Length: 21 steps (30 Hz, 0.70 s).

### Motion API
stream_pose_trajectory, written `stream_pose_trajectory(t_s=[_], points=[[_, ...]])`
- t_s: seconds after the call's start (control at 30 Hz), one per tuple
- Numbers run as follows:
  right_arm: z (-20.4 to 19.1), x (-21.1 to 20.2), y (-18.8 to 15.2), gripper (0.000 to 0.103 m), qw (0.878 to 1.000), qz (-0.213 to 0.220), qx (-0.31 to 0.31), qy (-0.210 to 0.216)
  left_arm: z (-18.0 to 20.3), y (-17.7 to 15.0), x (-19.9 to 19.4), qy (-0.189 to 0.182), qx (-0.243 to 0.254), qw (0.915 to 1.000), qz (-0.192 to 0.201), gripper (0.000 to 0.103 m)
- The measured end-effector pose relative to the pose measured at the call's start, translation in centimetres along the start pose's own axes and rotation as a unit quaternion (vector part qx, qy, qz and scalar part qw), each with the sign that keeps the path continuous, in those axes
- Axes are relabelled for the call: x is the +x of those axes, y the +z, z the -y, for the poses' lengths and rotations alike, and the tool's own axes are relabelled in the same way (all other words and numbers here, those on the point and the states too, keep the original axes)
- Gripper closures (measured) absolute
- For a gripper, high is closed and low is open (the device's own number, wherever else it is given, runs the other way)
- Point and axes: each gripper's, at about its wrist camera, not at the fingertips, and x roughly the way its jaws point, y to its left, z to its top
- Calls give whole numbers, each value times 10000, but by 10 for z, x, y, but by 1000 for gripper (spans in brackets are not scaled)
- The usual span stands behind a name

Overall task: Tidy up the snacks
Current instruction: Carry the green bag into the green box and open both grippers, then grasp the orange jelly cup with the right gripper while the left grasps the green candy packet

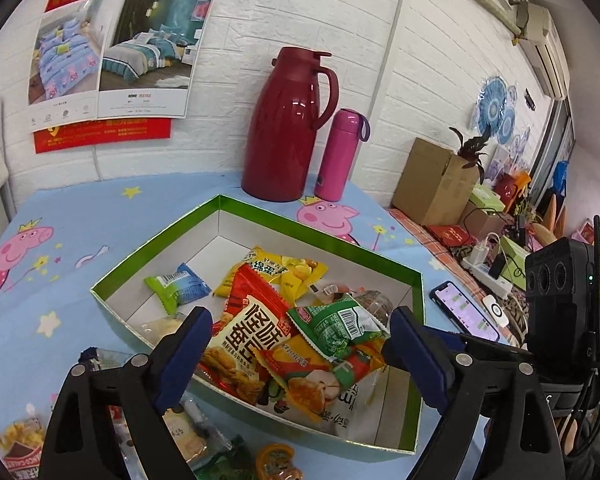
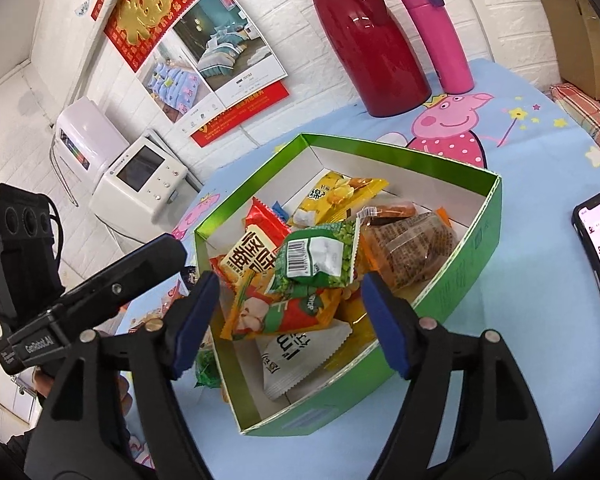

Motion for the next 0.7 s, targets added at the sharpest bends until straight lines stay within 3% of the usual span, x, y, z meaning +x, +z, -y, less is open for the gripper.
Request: stream_pose_trajectory(t_s=[0.07, 0.4, 0.53, 0.7], points=[[-3, -4, -2, 20, 10000, 13, 13, 23, 0, -1, -9, 153, -3, 9998, 127, 0], [-37, -22, -15, 11, 9996, 66, -255, -98, -8, -10, -54, 325, -155, 9988, 338, 0], [-57, -33, -28, 10, 9988, 101, -443, -197, -26, -19, -79, 345, -534, 9976, 288, 0], [-88, -43, -48, 7, 9943, 159, -943, -475, -51, -37, -109, 671, -823, 9938, 325, 0]])
